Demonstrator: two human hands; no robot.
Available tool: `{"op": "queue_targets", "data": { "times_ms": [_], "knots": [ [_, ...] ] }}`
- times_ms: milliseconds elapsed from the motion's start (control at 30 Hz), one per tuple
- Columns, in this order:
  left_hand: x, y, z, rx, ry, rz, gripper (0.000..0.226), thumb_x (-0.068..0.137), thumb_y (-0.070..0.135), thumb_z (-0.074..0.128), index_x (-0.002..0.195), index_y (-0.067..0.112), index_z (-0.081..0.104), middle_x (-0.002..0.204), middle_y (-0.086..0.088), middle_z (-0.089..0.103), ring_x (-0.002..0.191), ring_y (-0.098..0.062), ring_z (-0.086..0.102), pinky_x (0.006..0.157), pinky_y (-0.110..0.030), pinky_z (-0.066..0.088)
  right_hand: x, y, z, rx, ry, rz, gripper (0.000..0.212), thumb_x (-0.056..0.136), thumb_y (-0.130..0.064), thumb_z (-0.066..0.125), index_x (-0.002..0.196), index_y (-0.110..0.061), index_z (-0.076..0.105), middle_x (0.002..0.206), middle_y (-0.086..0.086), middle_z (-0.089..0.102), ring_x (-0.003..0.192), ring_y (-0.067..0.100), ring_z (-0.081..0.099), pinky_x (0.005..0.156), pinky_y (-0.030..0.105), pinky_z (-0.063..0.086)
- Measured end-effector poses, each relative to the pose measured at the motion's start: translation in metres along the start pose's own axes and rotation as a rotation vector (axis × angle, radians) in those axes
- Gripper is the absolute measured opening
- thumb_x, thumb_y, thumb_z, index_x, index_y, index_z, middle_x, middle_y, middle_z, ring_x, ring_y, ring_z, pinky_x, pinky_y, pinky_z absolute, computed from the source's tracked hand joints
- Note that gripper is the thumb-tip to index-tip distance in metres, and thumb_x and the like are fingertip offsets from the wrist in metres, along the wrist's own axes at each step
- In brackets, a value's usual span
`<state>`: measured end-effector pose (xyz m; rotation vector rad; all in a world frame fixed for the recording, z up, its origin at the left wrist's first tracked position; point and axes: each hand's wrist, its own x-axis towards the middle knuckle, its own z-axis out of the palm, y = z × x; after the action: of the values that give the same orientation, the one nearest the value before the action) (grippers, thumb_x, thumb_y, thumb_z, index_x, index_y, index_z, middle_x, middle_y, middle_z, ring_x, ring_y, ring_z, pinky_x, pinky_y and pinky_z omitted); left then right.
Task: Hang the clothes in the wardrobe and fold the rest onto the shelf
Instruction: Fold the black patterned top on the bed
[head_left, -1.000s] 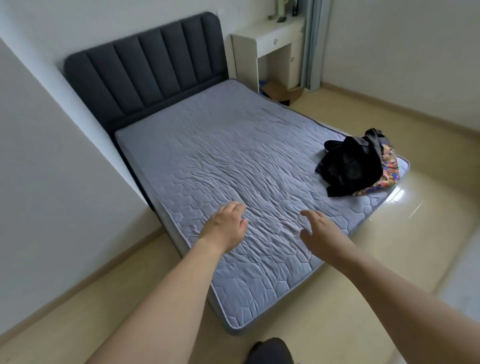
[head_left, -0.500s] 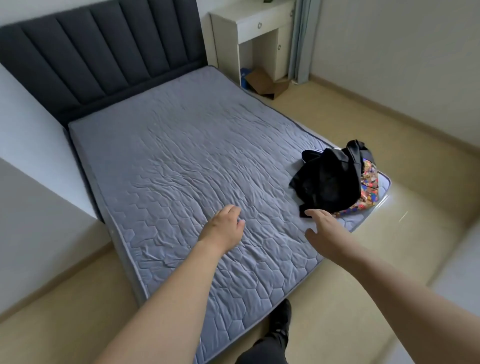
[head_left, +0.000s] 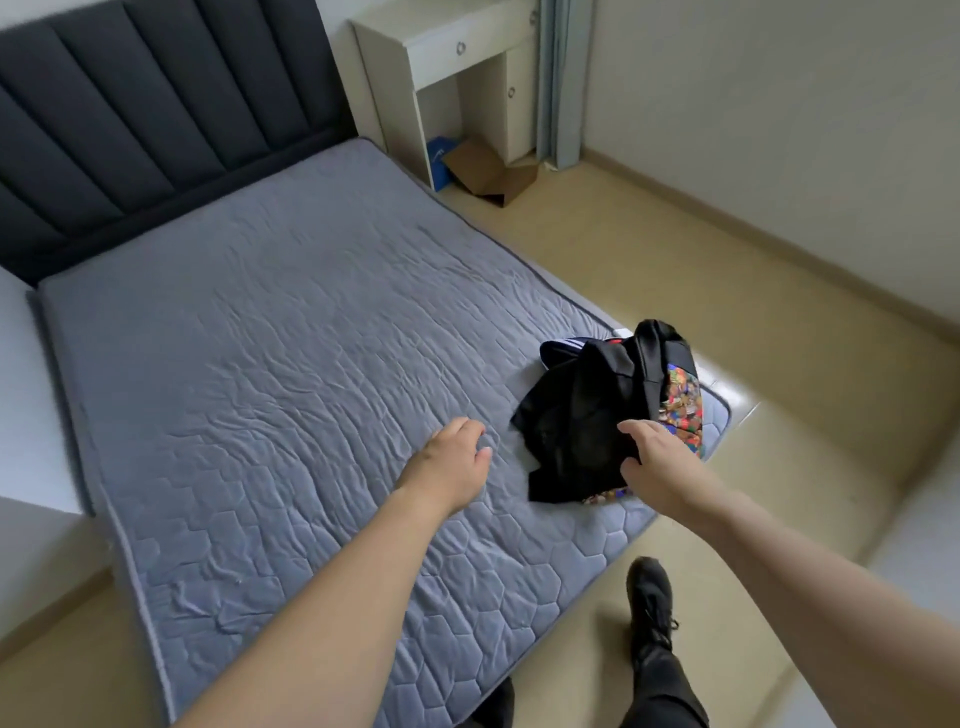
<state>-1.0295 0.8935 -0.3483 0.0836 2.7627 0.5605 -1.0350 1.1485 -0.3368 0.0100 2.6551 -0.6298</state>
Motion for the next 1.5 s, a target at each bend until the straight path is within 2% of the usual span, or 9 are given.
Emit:
{"op": "queue_targets", "data": {
  "times_ms": [367,600,733,833,933,1033,1200,1400,1500],
  "knots": [
    [0.198,0.147,0.060,-0.101,-0.106,-0.174,0.036,0.098,0.030,0.042,0.131,0.018,0.049,0.137,-0.001,0.047,0.121,-0.022,0.048,0.100,-0.034,0.040,0.195,0.168,-0.096,-0.116,-0.133,0.009,0.045,0.086,-0.001,0.043,0.130,-0.007,0.047,0.133,0.012,0.047,0.121,0.030,0.046,0.092,0.032,0.039],
    [0.329,0.211,0.153,-0.298,-0.234,-0.307,0.037,0.093,0.033,0.048,0.127,0.020,0.054,0.129,0.001,0.055,0.118,-0.019,0.053,0.095,-0.031,0.042,0.301,0.253,-0.088,-0.110,-0.176,-0.022,0.057,0.084,0.002,0.045,0.140,-0.005,0.039,0.144,0.012,0.040,0.134,0.025,0.037,0.105,0.030,0.033],
    [0.391,0.232,0.210,-0.361,-0.325,-0.413,0.032,0.093,0.034,0.049,0.121,0.018,0.053,0.121,-0.001,0.057,0.104,-0.018,0.054,0.084,-0.029,0.043,0.351,0.294,-0.070,-0.099,-0.205,-0.034,0.062,0.085,0.001,0.046,0.145,-0.007,0.032,0.147,0.011,0.036,0.132,0.027,0.038,0.103,0.032,0.035],
    [0.427,0.241,0.252,-0.376,-0.352,-0.519,0.044,0.092,0.036,0.050,0.129,0.013,0.047,0.126,-0.006,0.054,0.111,-0.025,0.053,0.084,-0.030,0.042,0.381,0.319,-0.055,-0.093,-0.185,-0.062,0.064,0.084,0.003,0.045,0.146,-0.007,0.030,0.147,0.010,0.036,0.132,0.026,0.038,0.103,0.030,0.034],
    [0.450,0.240,0.288,-0.333,-0.304,-0.644,0.050,0.089,0.042,0.055,0.128,0.013,0.045,0.123,-0.007,0.056,0.108,-0.027,0.056,0.078,-0.033,0.045,0.405,0.339,-0.038,-0.101,-0.190,-0.087,0.067,0.084,0.003,0.043,0.147,-0.009,0.027,0.149,0.009,0.033,0.135,0.025,0.035,0.105,0.029,0.031],
    [0.463,0.234,0.315,-0.357,-0.258,-0.670,0.038,0.090,0.029,0.057,0.123,0.013,0.048,0.120,-0.007,0.058,0.105,-0.026,0.058,0.077,-0.033,0.047,0.422,0.355,-0.022,-0.114,-0.225,-0.111,0.069,0.083,0.002,0.044,0.148,-0.010,0.025,0.149,0.008,0.033,0.135,0.025,0.034,0.108,0.030,0.032],
    [0.453,0.224,0.301,-0.487,-0.166,-0.594,0.047,0.097,0.022,0.042,0.144,0.019,0.040,0.144,-0.003,0.046,0.130,-0.022,0.045,0.103,-0.033,0.039,0.441,0.367,-0.017,-0.167,-0.221,-0.158,0.075,0.080,-0.003,0.054,0.147,-0.010,0.023,0.147,0.009,0.031,0.132,0.028,0.035,0.105,0.032,0.033],
    [0.405,0.196,0.187,-0.409,0.176,-0.443,0.034,0.095,0.010,0.039,0.111,0.020,0.067,0.108,0.004,0.059,0.098,-0.014,0.056,0.075,-0.014,0.036,0.450,0.308,-0.033,-0.306,-0.169,-0.311,0.092,0.079,-0.017,0.058,0.152,-0.023,0.003,0.158,0.012,0.005,0.144,0.034,0.008,0.117,0.045,0.015],
    [0.379,0.189,0.127,-0.456,0.345,-0.443,0.034,0.094,0.003,0.038,0.094,0.019,0.068,0.100,0.001,0.048,0.089,-0.011,0.052,0.070,-0.006,0.033,0.446,0.252,-0.053,-0.392,-0.090,-0.456,0.079,0.077,-0.026,0.063,0.147,-0.024,0.027,0.157,0.012,0.011,0.145,0.034,0.007,0.117,0.049,0.006]
  ]
}}
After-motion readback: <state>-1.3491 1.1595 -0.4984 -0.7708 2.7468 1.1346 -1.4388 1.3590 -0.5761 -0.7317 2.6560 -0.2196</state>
